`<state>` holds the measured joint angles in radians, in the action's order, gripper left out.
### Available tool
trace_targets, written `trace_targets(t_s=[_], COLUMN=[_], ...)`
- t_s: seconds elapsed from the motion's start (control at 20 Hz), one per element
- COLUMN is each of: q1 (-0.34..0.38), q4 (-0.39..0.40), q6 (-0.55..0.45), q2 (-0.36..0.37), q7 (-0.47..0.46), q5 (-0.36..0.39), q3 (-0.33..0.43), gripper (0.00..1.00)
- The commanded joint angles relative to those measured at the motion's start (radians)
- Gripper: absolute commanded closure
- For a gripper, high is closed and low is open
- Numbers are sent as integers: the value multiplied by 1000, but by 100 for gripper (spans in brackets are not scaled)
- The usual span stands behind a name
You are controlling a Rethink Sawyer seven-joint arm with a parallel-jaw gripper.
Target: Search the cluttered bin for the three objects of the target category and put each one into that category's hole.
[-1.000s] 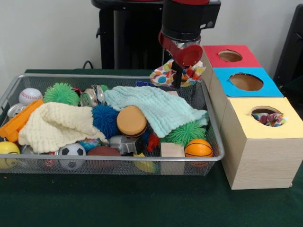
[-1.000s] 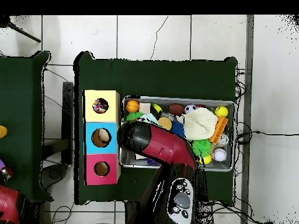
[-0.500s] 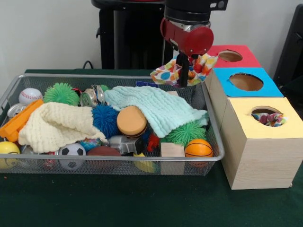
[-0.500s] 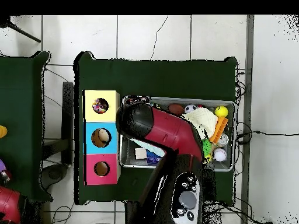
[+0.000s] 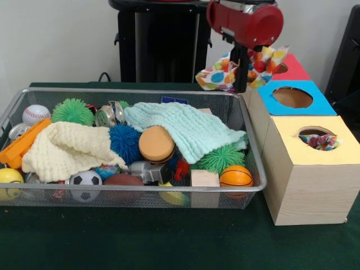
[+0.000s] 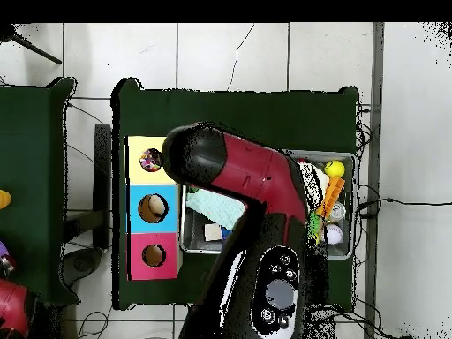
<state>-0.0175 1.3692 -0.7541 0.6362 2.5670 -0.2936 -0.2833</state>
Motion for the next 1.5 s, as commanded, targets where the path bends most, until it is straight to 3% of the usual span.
trace_targets(t_s=[0.05, 0.2, 0.8, 1.15, 1.5], q1=[-35, -44, -122, -151, -188], q4=[-212, -256, -241, -182, -128], q6=[-245, -276, -218, -127, -46], q2=[-84, -102, -157, -167, -191], q7=[297, 305, 424, 453, 469], q5=[-14, -17, -95, -168, -176], q3=[-23, -40, -95, -87, -97], gripper=[100, 100, 100, 100, 100])
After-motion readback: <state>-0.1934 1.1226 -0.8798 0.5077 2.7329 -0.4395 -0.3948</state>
